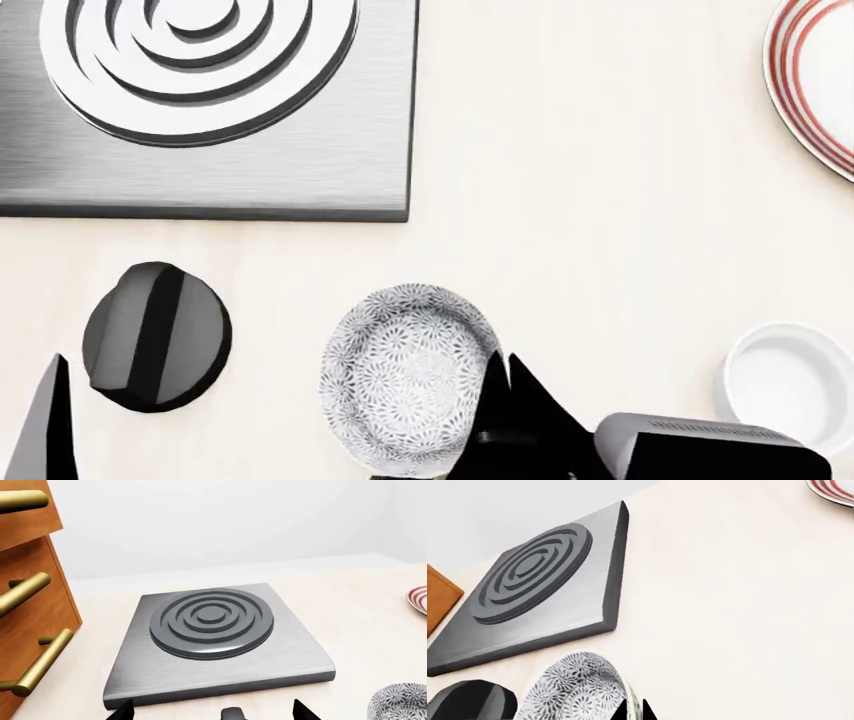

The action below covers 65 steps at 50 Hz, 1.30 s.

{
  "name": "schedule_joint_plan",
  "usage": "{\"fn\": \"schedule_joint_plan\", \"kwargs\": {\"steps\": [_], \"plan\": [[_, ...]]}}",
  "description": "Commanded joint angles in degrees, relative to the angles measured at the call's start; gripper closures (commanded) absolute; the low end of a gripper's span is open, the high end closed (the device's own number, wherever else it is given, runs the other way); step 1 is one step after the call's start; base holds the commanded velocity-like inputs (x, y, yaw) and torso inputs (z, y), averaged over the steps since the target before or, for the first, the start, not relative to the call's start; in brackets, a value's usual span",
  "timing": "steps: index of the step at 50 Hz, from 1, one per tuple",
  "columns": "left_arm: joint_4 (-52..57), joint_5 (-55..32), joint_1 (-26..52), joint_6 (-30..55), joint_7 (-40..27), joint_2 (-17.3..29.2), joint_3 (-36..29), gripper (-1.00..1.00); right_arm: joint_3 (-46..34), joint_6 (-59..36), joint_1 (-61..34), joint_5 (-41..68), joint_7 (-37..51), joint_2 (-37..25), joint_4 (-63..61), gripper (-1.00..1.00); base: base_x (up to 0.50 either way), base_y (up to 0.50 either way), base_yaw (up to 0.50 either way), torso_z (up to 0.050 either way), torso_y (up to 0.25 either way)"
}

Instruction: Pick the akita bowl next to the ramekin and place it on the plate.

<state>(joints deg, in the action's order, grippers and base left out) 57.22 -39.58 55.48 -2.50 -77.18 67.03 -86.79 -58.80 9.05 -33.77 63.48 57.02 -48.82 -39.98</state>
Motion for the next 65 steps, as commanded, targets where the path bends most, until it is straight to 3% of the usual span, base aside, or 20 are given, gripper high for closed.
{"fn": "schedule_joint_plan", "kwargs": {"steps": [1, 23, 65], "plan": [[0.17, -0.21, 0.34, 0.08, -0.07, 0.08, -0.04, -1.00, 2.56, 5.15, 0.80, 4.13, -2.20, 0.06, -2.63, 1.00, 0.00, 0.00, 0.00, 0.000, 0.000], [0.20, -0.02, 0.47, 0.01, -0.33, 0.09, -0.36, -1.00, 6.33, 10.69, -0.65, 15.94, -4.88, 0.21, -2.89, 1.00, 0.00, 0.00, 0.00, 0.000, 0.000], [0.07, 0.17, 0.74, 0.00, -0.47, -0.05, -0.86, -1.00, 11.19, 4.11, -15.41, 30.65, -1.64, -2.15, 5.40, 1.00, 0.00, 0.00, 0.00, 0.000, 0.000]]}}
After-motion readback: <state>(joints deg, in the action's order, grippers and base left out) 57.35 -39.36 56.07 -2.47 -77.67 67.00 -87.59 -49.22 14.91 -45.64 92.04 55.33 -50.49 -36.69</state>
